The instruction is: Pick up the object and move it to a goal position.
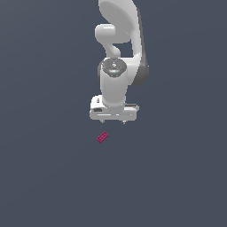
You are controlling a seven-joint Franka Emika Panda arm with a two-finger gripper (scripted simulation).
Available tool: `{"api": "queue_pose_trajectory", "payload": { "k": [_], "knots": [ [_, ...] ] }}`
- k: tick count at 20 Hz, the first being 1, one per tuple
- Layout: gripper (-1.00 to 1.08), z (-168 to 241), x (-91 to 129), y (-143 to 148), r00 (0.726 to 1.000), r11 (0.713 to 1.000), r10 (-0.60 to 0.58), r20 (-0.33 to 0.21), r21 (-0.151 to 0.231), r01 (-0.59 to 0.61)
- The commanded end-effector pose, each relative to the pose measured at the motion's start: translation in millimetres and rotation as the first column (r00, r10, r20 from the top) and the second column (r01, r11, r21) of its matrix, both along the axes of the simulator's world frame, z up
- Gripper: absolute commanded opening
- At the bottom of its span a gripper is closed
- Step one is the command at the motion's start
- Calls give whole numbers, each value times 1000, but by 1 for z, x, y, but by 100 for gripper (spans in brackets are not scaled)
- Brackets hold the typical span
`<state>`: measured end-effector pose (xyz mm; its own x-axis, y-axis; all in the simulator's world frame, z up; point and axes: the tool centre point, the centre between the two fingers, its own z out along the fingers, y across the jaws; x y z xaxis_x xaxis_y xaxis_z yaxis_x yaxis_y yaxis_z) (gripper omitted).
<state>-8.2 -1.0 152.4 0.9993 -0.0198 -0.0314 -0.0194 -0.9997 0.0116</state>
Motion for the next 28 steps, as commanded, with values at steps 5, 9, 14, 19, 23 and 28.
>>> {"api": "queue_pose_trajectory", "payload": {
  "k": [5,9,14,19,23,28],
  "knots": [
    [100,6,3,2,1000,1000,-10,8,4,10],
    [100,18,8,8,999,1000,-27,24,12,26],
    [100,22,9,9,999,1000,-26,28,14,26],
    [100,16,10,6,998,998,-57,27,15,57],
    [100,6,11,1,993,993,-114,26,18,114],
    [100,-13,12,-10,974,974,-226,25,21,225]
  ]
}}
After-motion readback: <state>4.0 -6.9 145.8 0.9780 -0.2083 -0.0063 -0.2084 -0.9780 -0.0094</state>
